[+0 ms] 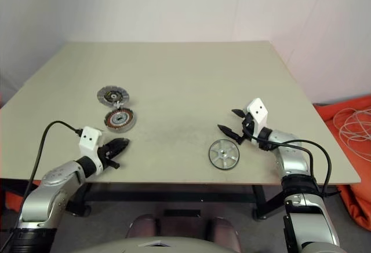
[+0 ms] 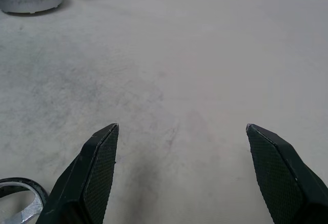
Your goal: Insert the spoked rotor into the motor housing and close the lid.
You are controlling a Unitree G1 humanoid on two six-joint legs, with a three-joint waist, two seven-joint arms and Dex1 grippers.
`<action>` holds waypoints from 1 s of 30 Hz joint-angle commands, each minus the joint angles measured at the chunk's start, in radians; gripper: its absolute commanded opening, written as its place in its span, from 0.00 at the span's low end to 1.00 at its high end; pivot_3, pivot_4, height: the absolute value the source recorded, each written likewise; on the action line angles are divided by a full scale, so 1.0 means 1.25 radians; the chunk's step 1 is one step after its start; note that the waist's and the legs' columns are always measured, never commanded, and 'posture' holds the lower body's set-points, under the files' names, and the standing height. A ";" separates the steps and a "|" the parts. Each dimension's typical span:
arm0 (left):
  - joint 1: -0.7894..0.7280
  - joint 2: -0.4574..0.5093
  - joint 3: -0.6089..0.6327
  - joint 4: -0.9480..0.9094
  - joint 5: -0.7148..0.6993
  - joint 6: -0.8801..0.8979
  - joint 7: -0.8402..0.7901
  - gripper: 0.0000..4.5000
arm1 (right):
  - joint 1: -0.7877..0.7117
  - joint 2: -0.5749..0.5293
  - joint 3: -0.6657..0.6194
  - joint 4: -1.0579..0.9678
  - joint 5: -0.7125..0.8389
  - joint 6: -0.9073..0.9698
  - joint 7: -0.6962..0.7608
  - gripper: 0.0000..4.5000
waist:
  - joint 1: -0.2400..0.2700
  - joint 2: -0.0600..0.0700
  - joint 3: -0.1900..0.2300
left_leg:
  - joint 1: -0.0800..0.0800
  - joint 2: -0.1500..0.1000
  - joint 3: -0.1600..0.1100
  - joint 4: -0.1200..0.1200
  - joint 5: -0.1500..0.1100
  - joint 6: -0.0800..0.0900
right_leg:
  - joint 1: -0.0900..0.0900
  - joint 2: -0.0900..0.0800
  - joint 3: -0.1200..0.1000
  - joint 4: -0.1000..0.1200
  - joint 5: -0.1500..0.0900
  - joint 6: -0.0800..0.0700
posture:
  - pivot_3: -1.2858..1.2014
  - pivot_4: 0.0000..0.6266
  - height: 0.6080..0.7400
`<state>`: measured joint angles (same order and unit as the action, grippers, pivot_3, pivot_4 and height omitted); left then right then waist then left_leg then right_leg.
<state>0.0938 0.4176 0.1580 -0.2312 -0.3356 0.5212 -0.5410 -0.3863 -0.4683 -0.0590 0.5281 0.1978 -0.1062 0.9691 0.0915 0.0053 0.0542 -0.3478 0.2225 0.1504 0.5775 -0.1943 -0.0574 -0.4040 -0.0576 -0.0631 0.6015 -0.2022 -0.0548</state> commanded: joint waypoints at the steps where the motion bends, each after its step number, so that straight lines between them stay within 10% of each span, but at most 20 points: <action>1: 0.006 0.020 0.008 -0.036 -0.020 0.016 -0.013 0.45 | -0.021 -0.007 -0.006 -0.016 0.010 -0.014 0.003 1.00 | 0.000 0.000 0.000 | 0.000 0.000 0.000 0.000 0.000 0.000 | 0.000 0.000 0.000 0.000 0.000 0.000 | 0.52 0.00 1.00; 8: 0.013 0.038 0.002 -0.053 -0.031 0.039 -0.019 0.99 | -0.021 -0.004 -0.003 -0.021 0.009 -0.013 0.002 1.00 | 0.000 0.000 0.000 | 0.000 0.000 0.000 0.000 0.000 0.000 | 0.000 0.000 0.000 0.000 0.000 0.000 | 0.52 0.00 1.00; 20: -0.111 0.298 -0.072 -0.134 -0.026 0.174 -0.149 0.99 | -0.028 -0.009 -0.003 -0.039 0.011 0.005 0.000 1.00 | 0.000 0.000 0.000 | 0.003 0.000 0.000 0.000 0.000 0.000 | 0.000 0.000 0.000 0.001 0.000 0.000 | 0.52 0.00 1.00; 30: -0.440 0.488 -0.326 0.057 0.152 0.109 -0.361 0.99 | -0.036 0.001 0.005 -0.036 0.009 0.001 -0.003 1.00 | 0.000 0.001 0.001 | 0.003 0.000 0.000 0.000 0.000 -0.001 | 0.000 0.000 0.001 0.003 0.000 0.000 | 0.52 0.00 1.00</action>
<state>-0.4170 1.0034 -0.2149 -0.1908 -0.2025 0.6943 -0.9562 -0.4139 -0.4659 -0.0466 0.5181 0.1955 -0.0964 0.9657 0.0916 0.0072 0.0552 -0.3437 0.2222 0.1504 0.5781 -0.1937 -0.0585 -0.4040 -0.0576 -0.0622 0.6054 -0.2019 -0.0555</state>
